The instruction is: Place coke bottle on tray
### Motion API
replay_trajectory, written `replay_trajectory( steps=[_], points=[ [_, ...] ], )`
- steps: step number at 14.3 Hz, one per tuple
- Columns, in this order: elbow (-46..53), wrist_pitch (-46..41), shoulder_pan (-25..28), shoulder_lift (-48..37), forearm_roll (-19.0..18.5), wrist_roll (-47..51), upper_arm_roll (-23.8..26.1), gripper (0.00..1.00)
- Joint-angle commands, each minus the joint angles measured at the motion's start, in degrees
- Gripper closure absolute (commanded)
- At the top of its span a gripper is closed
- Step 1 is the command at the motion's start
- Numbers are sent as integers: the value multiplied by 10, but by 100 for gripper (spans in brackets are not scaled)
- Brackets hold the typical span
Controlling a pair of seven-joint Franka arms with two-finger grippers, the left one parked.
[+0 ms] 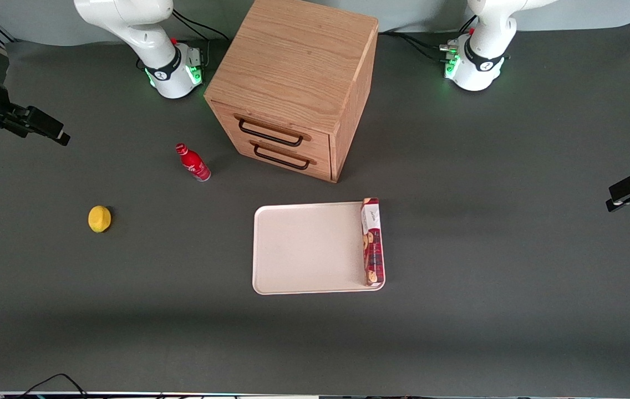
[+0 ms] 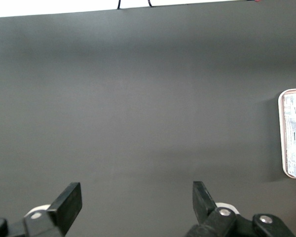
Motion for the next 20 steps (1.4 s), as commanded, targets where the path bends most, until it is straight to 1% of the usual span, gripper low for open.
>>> replay_trajectory(
  steps=[1, 20],
  points=[
    [55, -35, 6, 33, -10, -2, 1, 0],
    [55, -48, 6, 35, -9, -5, 5, 0]
  ],
)
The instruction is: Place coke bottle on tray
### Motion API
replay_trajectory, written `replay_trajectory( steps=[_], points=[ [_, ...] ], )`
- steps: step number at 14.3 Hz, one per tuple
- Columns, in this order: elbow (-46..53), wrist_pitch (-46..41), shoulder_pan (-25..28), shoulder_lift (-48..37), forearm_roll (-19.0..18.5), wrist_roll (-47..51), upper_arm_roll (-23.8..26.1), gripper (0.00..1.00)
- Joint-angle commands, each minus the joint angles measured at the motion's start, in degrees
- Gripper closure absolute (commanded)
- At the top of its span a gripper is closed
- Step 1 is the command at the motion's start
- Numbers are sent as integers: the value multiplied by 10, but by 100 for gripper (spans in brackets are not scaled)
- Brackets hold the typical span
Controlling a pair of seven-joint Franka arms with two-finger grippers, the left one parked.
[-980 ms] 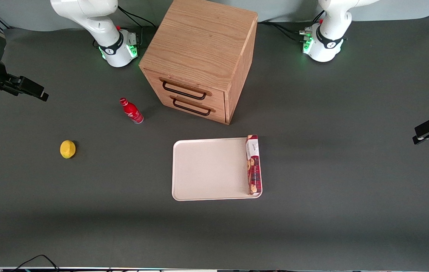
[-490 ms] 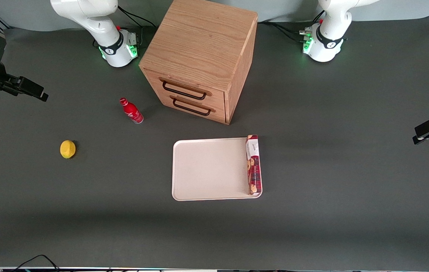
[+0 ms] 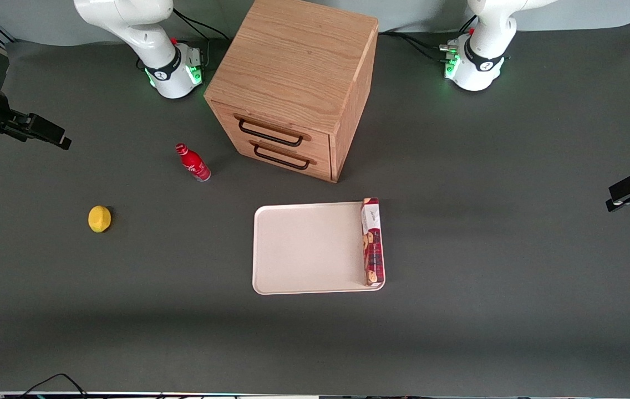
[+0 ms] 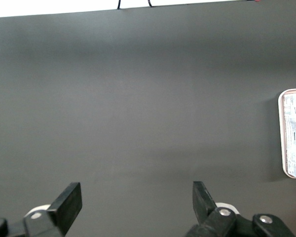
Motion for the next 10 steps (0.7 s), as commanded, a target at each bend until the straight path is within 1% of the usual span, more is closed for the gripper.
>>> replay_trajectory(
  steps=[1, 2, 4, 5, 6, 8, 9, 10],
  points=[
    [15, -33, 5, 4, -7, -1, 9, 0],
    [11, -54, 4, 0, -6, 2, 28, 0],
    [-37, -59, 4, -26, 1, 11, 58, 0],
    [-71, -55, 3, -36, 14, 31, 73, 0],
    [-105, -45, 3, -45, 41, 47, 80, 0],
    [-206, 25, 3, -83, 49, 55, 110, 0],
    [-269, 75, 4, -107, 49, 69, 117, 0],
    [-349, 148, 3, -133, 50, 80, 142, 0]
  ],
)
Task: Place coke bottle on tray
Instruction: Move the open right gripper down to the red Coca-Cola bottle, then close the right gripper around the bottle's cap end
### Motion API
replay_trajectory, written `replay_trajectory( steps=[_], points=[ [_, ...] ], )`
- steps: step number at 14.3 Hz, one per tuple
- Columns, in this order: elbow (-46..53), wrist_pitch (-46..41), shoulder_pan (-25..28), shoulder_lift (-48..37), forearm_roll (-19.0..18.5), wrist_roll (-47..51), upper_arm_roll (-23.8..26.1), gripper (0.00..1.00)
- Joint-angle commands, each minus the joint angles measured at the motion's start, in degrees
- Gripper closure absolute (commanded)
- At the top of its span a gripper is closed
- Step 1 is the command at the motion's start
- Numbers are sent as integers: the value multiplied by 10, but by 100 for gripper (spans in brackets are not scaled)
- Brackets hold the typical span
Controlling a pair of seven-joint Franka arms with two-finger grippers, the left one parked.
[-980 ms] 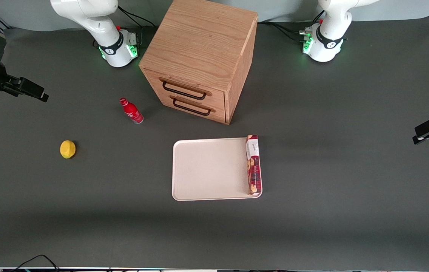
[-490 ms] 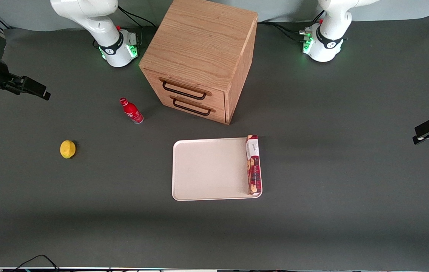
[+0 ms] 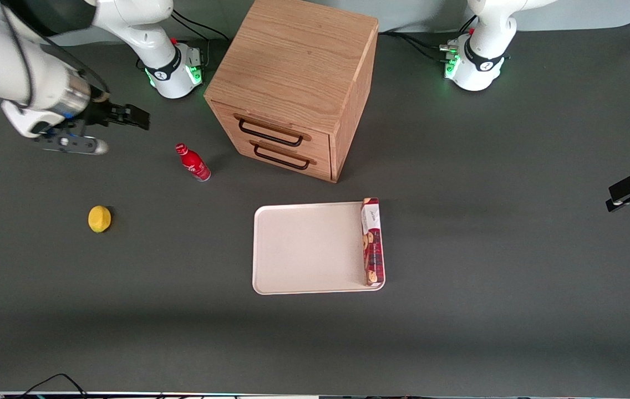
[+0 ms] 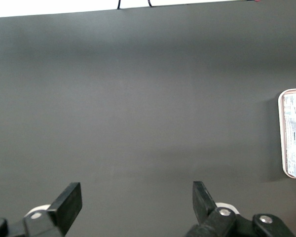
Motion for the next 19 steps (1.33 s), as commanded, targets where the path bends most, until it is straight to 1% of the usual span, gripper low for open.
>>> replay_trajectory(
  steps=[1, 3, 4, 6, 11, 12, 13, 14, 15, 16, 17, 18, 19],
  points=[
    [-197, 153, -2, -83, 14, 29, 35, 0],
    [-266, 243, -2, -83, 14, 37, 43, 0],
    [-292, 283, -2, -80, 14, 38, 52, 0],
    [-332, 351, -2, -70, 14, 38, 54, 0],
    [-358, 403, -2, -42, 14, 66, 61, 0],
    [-358, 402, -2, -41, 14, 75, 66, 2],
    [-358, 402, -2, -41, 14, 78, 71, 10],
    [-358, 402, -2, -41, 14, 82, 73, 19],
    [-358, 402, -2, -41, 14, 82, 73, 34],
    [-358, 402, -2, -41, 14, 82, 73, 52],
    [-359, 402, -2, -41, 14, 81, 73, 73],
    [-359, 402, -2, -42, 14, 81, 74, 91],
    [-358, 401, -2, -42, 13, 81, 75, 100]
  ],
)
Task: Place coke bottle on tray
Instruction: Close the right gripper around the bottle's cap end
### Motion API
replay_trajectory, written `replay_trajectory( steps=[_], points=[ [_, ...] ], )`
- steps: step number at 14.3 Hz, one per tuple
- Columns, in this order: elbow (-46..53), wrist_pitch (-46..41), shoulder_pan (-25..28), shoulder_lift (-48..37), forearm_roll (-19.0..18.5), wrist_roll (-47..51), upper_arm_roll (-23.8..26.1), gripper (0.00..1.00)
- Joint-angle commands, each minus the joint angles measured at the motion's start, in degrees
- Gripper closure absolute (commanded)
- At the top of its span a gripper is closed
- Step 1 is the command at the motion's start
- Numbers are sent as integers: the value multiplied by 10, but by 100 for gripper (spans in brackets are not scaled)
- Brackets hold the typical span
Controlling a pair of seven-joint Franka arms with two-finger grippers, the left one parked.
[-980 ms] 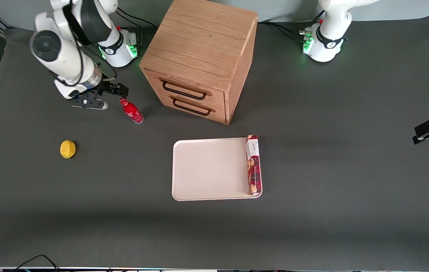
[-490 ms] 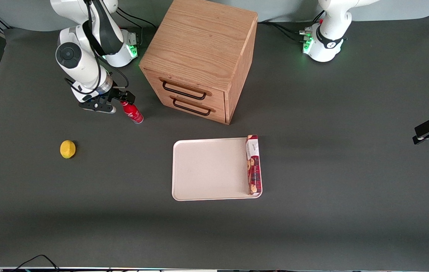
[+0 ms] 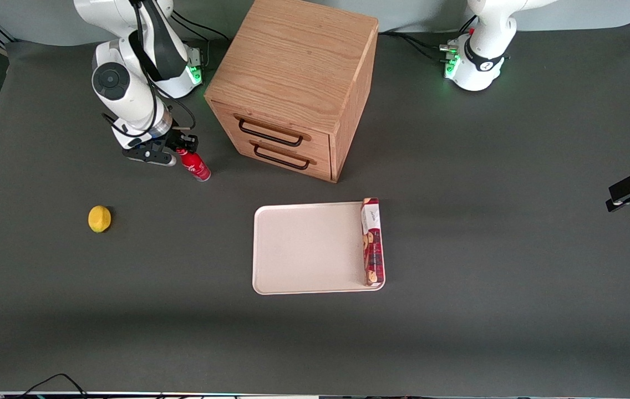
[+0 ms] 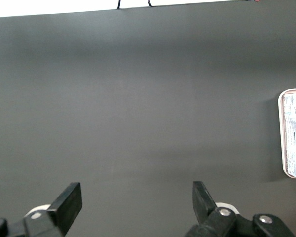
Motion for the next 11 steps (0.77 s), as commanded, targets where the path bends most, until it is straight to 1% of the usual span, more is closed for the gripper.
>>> replay_trajectory(
  steps=[1, 3, 4, 6, 9, 10, 11],
  points=[
    [-3, 7, -1, -1, 12, 9, 9, 100],
    [5, 1, -2, -4, 12, 9, 9, 100],
    [21, -15, -2, -7, 11, 9, 9, 100],
    [86, -91, -7, -7, 5, -3, -1, 100],
    [200, -194, -10, 0, 3, -33, -36, 100],
    [241, -230, -9, 6, 0, -45, -55, 100],
    [290, -266, -8, 21, -9, -52, -67, 100]
  ],
)
